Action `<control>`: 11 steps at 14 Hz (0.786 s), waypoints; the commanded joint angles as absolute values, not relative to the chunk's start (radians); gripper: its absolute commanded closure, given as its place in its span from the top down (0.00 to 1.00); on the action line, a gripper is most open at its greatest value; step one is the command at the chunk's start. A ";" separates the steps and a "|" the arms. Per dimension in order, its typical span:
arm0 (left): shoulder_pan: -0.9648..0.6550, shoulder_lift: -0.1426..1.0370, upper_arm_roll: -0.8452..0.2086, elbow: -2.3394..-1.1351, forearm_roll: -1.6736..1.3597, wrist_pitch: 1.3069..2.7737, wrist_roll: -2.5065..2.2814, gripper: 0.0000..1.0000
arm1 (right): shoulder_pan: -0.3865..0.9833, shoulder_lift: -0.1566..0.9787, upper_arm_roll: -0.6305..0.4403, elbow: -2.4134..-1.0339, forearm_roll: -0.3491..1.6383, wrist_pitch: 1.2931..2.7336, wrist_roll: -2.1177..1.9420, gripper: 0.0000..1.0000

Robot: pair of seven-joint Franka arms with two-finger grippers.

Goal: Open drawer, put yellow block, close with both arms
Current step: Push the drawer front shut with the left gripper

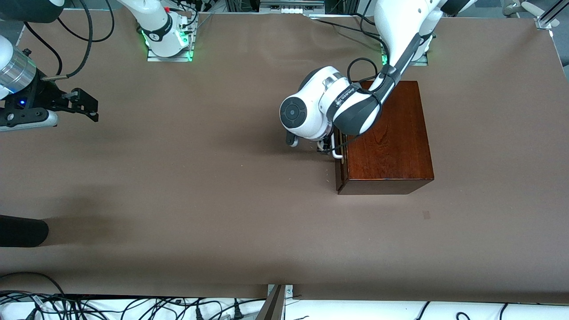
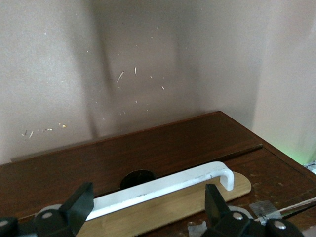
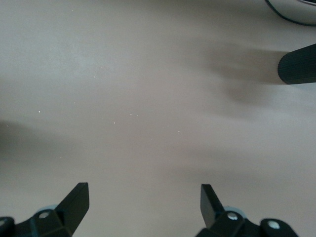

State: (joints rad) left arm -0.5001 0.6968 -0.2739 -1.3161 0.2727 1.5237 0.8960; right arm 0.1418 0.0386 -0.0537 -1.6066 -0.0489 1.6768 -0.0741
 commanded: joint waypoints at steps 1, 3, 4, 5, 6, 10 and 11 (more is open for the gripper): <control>-0.499 0.657 -0.267 -1.338 0.314 1.486 0.896 1.00 | 0.132 0.046 -0.046 -1.585 -0.046 1.658 -0.066 1.00; -0.497 0.643 -0.268 -1.332 0.305 1.489 0.893 1.00 | 0.132 0.046 -0.046 -1.585 -0.046 1.658 -0.066 1.00; -0.497 0.635 -0.270 -1.330 0.293 1.491 0.888 1.00 | 0.132 0.046 -0.046 -1.585 -0.046 1.658 -0.066 1.00; -0.499 0.627 -0.276 -1.327 0.282 1.491 0.862 1.00 | 0.132 0.046 -0.046 -1.585 -0.046 1.658 -0.066 1.00; -0.500 0.620 -0.279 -1.303 0.264 1.491 0.804 1.00 | 0.132 0.046 -0.046 -1.585 -0.046 1.658 -0.066 1.00; -0.500 0.598 -0.279 -1.240 0.235 1.488 0.587 1.00 | 0.132 0.046 -0.046 -1.585 -0.046 1.657 -0.066 1.00; -0.499 0.579 -0.275 -1.236 0.235 1.488 0.516 1.00 | 0.132 0.046 -0.046 -1.585 -0.046 1.658 -0.066 1.00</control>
